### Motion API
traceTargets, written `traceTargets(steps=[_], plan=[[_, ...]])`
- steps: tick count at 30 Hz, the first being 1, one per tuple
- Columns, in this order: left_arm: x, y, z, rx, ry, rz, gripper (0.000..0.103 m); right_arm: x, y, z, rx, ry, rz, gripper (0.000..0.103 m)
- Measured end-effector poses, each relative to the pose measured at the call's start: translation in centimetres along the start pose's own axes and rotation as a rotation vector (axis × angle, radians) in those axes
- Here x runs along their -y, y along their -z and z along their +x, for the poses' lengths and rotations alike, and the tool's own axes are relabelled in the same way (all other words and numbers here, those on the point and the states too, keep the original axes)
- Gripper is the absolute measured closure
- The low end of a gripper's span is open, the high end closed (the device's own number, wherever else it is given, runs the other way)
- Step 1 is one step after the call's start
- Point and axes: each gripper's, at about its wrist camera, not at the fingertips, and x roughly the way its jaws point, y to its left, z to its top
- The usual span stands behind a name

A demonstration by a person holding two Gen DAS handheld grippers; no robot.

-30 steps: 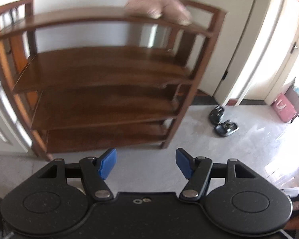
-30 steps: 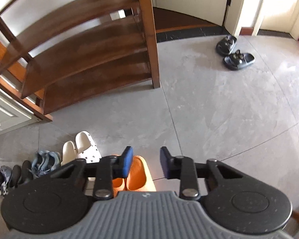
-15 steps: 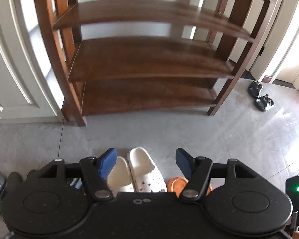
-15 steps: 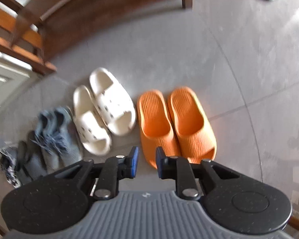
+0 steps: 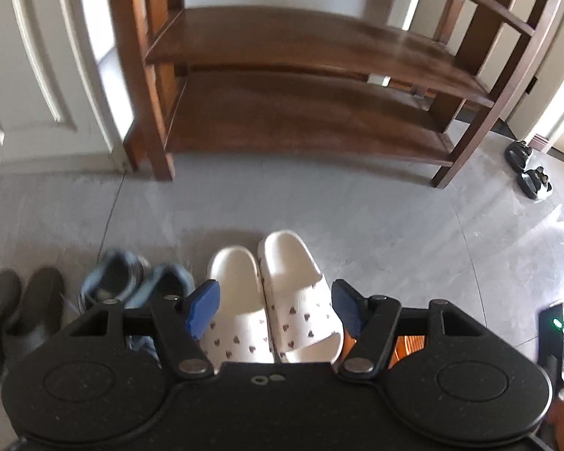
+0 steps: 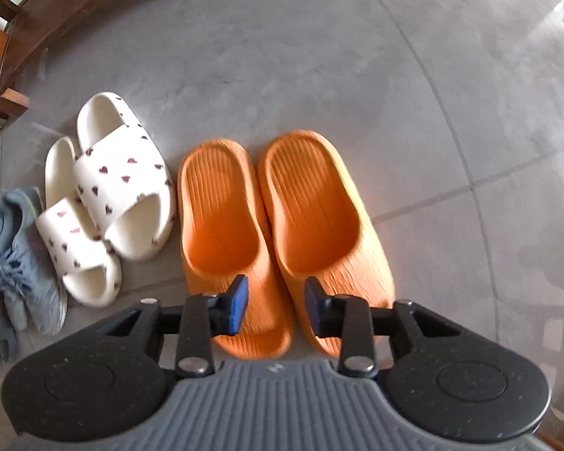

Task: Organize scattered shoes
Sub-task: 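Move the right tool down to the orange slides on the floor, then close the right tool on both orange slides' heels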

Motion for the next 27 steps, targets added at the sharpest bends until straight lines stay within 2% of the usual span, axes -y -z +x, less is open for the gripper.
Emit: traceTargets(steps=[2,6,9,11,16,18,20,22,27], plan=[[-0.1,0.6,0.3,-0.002,-0.006,0.003,0.038,-0.8,-1.2,1.8,-0.02,0.005,-0.033,0.05],[-1.2,1.2,1.4,-0.027,-0.029,-0.029,0.038,-1.8,-2.5,5.9,-0.095,0.055,-0.067,0.05],[-1.9,1.4,1.7,-0.013,-0.052,-0.038,0.038,-1.9,-2.7,8.7,-0.182,0.091,-0.069,0.05],[-2.2,1.5,1.8,-0.01,-0.064,-0.053,0.038,-1.7,-2.6,9.8,-0.207,0.114,-0.087,0.05],[-2.1,1.8,2.4,-0.026,-0.058,-0.064,0.038,-0.8,-2.6,11.8,-0.273,0.081,-0.105,0.051],[-1.9,1.8,2.7,-0.026,-0.049,-0.056,0.038,-0.6,-2.5,11.7,-0.273,0.078,-0.135,0.055],[-1.7,1.8,2.7,-0.026,-0.042,-0.056,0.038,-0.5,-2.5,11.6,-0.268,0.077,-0.17,0.069],[-1.5,1.8,2.7,-0.028,-0.04,-0.063,0.038,0.4,-2.3,11.1,-0.254,0.05,-0.171,0.078],[-0.6,1.9,2.7,-0.024,-0.026,-0.033,0.038,2.7,-0.9,9.5,-0.215,-0.018,-0.156,0.079]])
